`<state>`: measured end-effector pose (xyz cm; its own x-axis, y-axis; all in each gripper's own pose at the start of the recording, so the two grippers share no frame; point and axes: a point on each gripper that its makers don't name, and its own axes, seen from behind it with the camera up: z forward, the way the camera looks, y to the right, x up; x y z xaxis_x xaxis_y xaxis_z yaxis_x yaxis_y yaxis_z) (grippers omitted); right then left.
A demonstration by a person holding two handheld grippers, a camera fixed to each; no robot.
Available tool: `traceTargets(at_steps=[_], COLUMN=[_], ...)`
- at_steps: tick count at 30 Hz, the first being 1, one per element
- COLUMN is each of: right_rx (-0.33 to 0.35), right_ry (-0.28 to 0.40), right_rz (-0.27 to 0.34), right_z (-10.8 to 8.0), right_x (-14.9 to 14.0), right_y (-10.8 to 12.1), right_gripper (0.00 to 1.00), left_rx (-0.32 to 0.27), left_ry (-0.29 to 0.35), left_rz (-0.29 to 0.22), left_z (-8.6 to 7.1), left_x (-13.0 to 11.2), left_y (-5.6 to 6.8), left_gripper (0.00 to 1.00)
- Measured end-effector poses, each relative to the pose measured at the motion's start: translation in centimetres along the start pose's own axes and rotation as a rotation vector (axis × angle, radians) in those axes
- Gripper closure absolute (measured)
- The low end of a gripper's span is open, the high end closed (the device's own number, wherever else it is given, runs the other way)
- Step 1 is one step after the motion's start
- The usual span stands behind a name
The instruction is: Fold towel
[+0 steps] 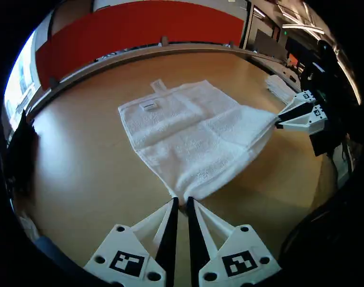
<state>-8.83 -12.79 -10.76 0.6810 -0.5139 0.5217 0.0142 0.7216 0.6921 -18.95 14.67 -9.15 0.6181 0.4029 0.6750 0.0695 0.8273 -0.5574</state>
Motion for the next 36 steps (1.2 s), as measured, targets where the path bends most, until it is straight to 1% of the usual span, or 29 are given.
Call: traceTargets(at_steps=[11, 17, 20, 29, 36], right_rx=[-0.015, -0.017, -0.020, -0.016, -0.014], right_ry=[0.036, 0.056, 0.060, 0.068, 0.073], right_rz=[-0.032, -0.039, -0.043, -0.048, -0.047], right_z=[-2.6, -4.0, -4.6, -6.1, -7.1], right_x=[2.5, 4.0, 4.6, 5.5, 5.8], right_y=[-0.2, -0.3, -0.3, -0.6, -0.8], right_gripper=[0.85, 0.85, 0.85, 0.85, 0.85], left_rx=[0.007, 0.012, 0.003, -0.004, -0.020], left_ry=[0.027, 0.047, 0.051, 0.069, 0.078], left_rz=[-0.039, -0.064, -0.074, -0.100, -0.116], left_z=[-3.2, -4.9, -5.6, -7.5, -8.7], left_x=[2.2, 3.5, 4.0, 5.2, 5.7], left_y=[0.0, 0.0, 0.2, 0.3, 0.8], left_gripper=[0.86, 0.86, 0.86, 0.86, 0.86])
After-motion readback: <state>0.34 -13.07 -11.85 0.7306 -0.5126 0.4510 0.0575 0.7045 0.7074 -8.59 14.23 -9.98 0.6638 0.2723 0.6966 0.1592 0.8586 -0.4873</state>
